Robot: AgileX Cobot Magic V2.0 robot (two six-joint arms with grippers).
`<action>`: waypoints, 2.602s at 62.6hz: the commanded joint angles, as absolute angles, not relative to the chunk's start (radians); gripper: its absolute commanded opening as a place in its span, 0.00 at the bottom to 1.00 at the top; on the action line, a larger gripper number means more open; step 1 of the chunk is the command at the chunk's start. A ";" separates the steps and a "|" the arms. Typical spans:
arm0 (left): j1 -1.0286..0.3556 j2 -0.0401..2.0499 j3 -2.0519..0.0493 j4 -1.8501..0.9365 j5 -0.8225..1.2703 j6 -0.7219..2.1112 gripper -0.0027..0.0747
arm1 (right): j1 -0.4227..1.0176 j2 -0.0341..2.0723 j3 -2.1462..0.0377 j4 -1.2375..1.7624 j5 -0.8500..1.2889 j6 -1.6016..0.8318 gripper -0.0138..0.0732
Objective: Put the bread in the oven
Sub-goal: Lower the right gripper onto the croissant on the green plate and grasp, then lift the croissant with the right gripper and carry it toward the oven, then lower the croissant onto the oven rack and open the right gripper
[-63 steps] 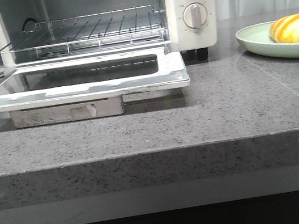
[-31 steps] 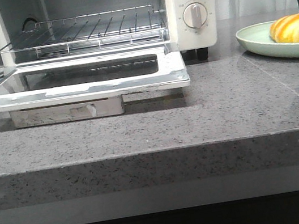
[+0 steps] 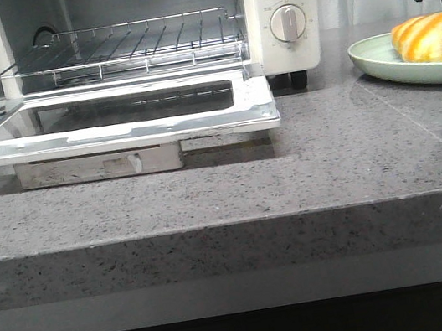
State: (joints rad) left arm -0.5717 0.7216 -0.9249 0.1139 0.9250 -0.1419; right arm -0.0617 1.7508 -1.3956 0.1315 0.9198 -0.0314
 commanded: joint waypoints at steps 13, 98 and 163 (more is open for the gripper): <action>-0.572 0.719 -0.950 0.127 0.846 -0.149 0.01 | -0.067 1.540 -1.418 0.122 0.952 -0.052 0.30; -0.572 0.719 -0.950 0.136 0.817 -0.148 0.01 | 0.678 1.632 -1.613 -0.081 0.903 0.342 0.30; -0.572 0.719 -0.950 0.142 0.817 -0.144 0.01 | 0.656 1.999 -2.243 -0.221 1.183 0.406 0.77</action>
State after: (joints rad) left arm -0.5717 0.7216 -0.9249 0.1333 0.8898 -0.1419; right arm 0.6587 2.0994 -2.2106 -0.1979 1.1861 0.4287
